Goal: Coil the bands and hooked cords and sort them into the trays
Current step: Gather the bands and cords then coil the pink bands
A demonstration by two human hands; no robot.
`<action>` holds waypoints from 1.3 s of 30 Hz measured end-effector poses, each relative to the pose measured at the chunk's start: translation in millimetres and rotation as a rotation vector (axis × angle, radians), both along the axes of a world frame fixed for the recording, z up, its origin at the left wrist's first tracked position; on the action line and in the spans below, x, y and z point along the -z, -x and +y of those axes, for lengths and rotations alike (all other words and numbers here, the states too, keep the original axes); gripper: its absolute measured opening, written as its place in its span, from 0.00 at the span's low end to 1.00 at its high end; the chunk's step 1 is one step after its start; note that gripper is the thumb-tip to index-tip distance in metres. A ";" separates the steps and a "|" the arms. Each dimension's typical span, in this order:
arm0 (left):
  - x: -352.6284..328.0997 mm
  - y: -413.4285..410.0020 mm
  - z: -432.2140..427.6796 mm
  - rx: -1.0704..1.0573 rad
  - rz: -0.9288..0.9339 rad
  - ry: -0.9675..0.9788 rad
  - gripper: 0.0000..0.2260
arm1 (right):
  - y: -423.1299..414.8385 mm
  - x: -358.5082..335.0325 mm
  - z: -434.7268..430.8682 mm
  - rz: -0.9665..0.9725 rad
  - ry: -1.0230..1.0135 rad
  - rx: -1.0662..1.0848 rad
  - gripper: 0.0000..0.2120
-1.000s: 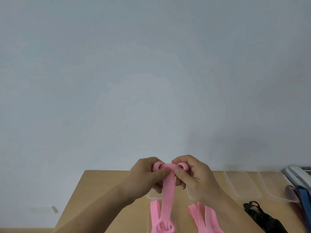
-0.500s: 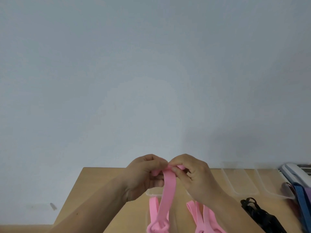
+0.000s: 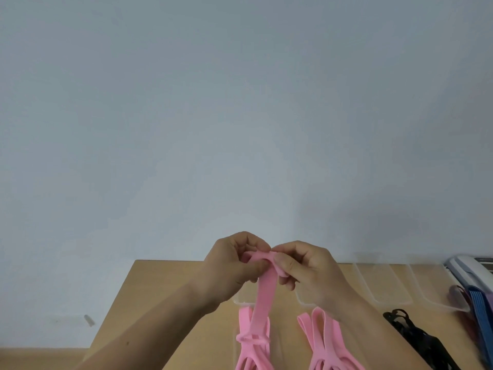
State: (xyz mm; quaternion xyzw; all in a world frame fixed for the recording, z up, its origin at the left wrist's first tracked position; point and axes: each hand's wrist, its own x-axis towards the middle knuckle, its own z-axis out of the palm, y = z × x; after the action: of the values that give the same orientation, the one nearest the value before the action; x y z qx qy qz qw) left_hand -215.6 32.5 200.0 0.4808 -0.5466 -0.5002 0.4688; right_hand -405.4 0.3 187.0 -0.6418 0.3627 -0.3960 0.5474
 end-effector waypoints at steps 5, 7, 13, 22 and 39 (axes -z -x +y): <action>-2.0 -1.9 1.4 0.038 0.200 -0.145 0.17 | -0.9 -4.2 1.0 -0.060 0.000 -0.031 0.09; -2.0 -3.2 2.7 0.067 0.189 -0.173 0.15 | -1.8 -4.2 1.5 -0.044 0.002 -0.021 0.07; -1.4 -7.1 3.6 0.125 0.101 -0.192 0.10 | 4.6 -5.2 0.8 0.073 0.017 -0.065 0.06; -10.1 -10.2 4.2 0.176 0.230 -0.311 0.13 | 5.9 -13.4 -1.4 0.146 0.204 -0.010 0.09; -3.7 -10.6 2.1 0.058 0.228 -0.158 0.08 | -6.4 1.0 3.1 -0.029 -0.010 -0.030 0.10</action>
State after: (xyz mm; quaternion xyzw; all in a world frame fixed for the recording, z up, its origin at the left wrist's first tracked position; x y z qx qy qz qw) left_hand -205.0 34.6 203.7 0.4401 -0.4626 -0.6064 0.4740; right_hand -399.1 3.4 186.0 -0.6386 0.3474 -0.3952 0.5616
